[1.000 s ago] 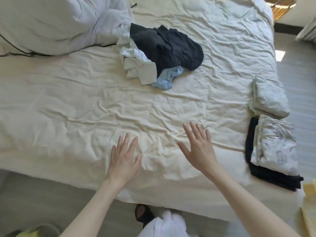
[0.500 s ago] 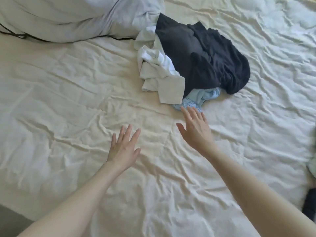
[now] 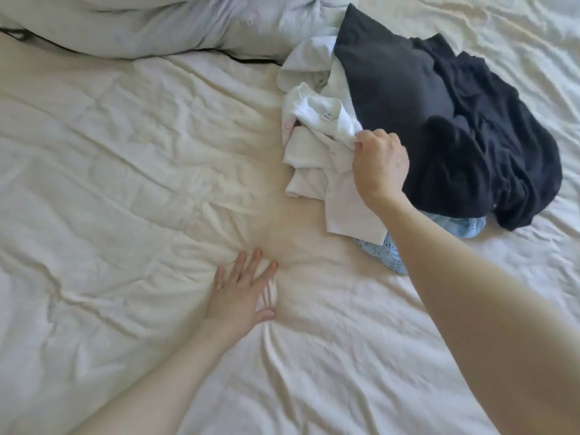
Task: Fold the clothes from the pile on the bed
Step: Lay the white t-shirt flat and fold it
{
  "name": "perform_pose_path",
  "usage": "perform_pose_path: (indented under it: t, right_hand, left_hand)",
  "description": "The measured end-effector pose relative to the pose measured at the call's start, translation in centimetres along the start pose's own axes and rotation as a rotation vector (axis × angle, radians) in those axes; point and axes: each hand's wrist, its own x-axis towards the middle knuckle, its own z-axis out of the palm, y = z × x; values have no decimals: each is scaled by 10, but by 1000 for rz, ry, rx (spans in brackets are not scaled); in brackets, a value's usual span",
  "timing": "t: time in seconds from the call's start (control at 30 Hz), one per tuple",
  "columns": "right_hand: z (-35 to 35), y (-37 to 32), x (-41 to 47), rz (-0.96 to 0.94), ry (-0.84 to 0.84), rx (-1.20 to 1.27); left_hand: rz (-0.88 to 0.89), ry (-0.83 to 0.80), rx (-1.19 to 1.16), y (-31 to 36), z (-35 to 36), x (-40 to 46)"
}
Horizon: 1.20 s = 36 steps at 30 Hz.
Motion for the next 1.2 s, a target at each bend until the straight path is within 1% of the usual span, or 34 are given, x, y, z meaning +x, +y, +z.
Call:
perform_pose_path:
  t: [0.1,0.2,0.3,0.37,0.4,0.47,0.5,0.6,0.7,0.77,0.83,0.9,0.97,1.0,1.07,1.1,1.13,1.2]
  right_hand:
    - [-13,-6,-12,-5,17,220]
    - [-36,-22,-42,-24,-56,437]
    - [-68,-41,-75,-12,-118,525]
    - [-95,-52,-94,-21,-144,571]
    - [-110,-59,-103,-28,-156,591]
    - [-144,-74,-117,-51,-185,594]
    - [-163,-83,-123,-64,-204,586]
    - [-230,-113,-141,-145,-262,588]
    - [-298,-147,-165,-223,-343,628]
    - [-344,-173,-182,-263,-412,685]
    - [-387,-200,-201,-337,-452,753]
    - [-423,-227,-216,-370,-485,836]
    - [-450,-254,-231,-383,-540,894]
    - [-460,-266,-238,-379,-570,908]
    - [-475,-288,-249,-340,-611,941]
    - [-481,-297,-253,-307,-606,970]
    - [-486,-304,-256,-267,-605,1009]
    - [-495,-313,-257,-183,-636,1097]
  left_hand:
    - [18,-104,-43,-2,-18,0]
    - [62,-173,-192,1,-38,-15]
    - [135,-222,-352,6,-39,-71]
    - [109,-255,-437,4,-40,-117]
    - [98,-242,-460,1,-44,-135]
    - [73,-159,-462,-8,-68,-163]
    - [58,-91,-449,-13,-85,-174]
    - [28,180,-455,-28,-146,-212]
    - [56,461,-534,-39,-199,-268]
    - [97,585,-599,-46,-222,-311]
    - [137,619,-658,-51,-236,-355]
    - [128,585,-728,-55,-239,-393]
    - [54,558,-775,-61,-236,-427]
    - [2,579,-797,-66,-235,-441]
    - [-45,688,-819,-84,-240,-473]
    - [-59,732,-812,-97,-245,-490]
    - [-66,747,-816,-111,-253,-507]
    - [-81,712,-783,-138,-267,-544]
